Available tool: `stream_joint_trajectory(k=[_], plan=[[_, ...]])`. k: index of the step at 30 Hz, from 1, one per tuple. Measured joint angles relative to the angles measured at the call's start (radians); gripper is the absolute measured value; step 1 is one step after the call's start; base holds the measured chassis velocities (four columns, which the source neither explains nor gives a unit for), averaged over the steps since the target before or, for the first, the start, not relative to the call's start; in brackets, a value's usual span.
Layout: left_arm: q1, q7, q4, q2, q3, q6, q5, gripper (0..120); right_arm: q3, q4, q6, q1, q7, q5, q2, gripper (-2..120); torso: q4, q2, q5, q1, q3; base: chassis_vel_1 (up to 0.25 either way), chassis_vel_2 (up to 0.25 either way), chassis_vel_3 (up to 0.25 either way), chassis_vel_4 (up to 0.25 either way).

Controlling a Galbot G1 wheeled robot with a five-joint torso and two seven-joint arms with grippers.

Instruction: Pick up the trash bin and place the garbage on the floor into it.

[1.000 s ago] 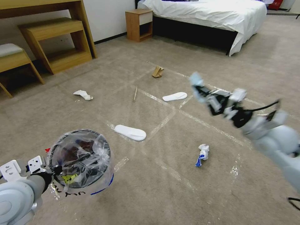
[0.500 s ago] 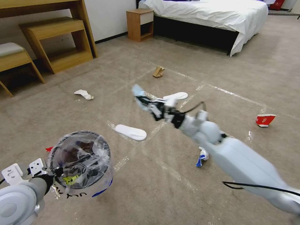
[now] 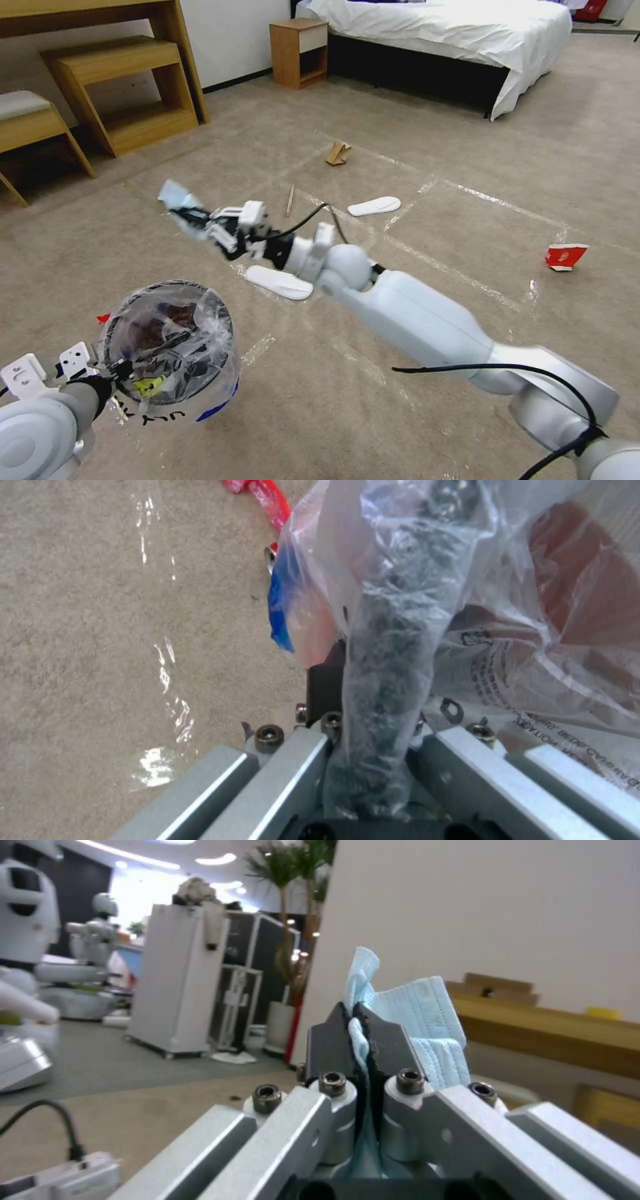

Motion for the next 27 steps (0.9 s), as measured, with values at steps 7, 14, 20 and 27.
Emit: stream_joint_trajectory(k=[7, 14, 20, 27], plan=[[0.002, 0.0, -0.002, -0.005, -0.006, 0.0, 0.0, 0, -0.073, -0.017, 0.005, -0.001, -0.006, -0.012, 0.037, 0, 0.0, 0.0, 0.0002, 0.0, 0.0, 0.0, 0.0, 0.0, 0.0], [0.002, -0.012, -0.011, -0.008, -0.014, 0.0, -0.022, 0, -0.115, -0.03, 0.01, -0.013, -0.019, -0.024, 0.055, 0, 0.0003, 0.0, 0.0003, 0.0, 0.0, 0.0, 0.0, 0.0, 0.0], [0.002, -0.027, -0.021, 0.001, -0.025, 0.0, -0.045, 0, -0.165, -0.048, 0.02, -0.045, -0.024, -0.051, 0.055, 0, 0.0001, 0.0, 0.0004, 0.0, 0.0, 0.0, 0.0, 0.0, 0.0], [0.011, -0.028, -0.023, -0.003, -0.028, 0.0, -0.044, 0, -0.18, -0.061, 0.028, -0.081, -0.024, -0.076, 0.054, 0, 0.0002, 0.0, 0.0004, 0.0, 0.0, 0.0, 0.0, 0.0, 0.0]])
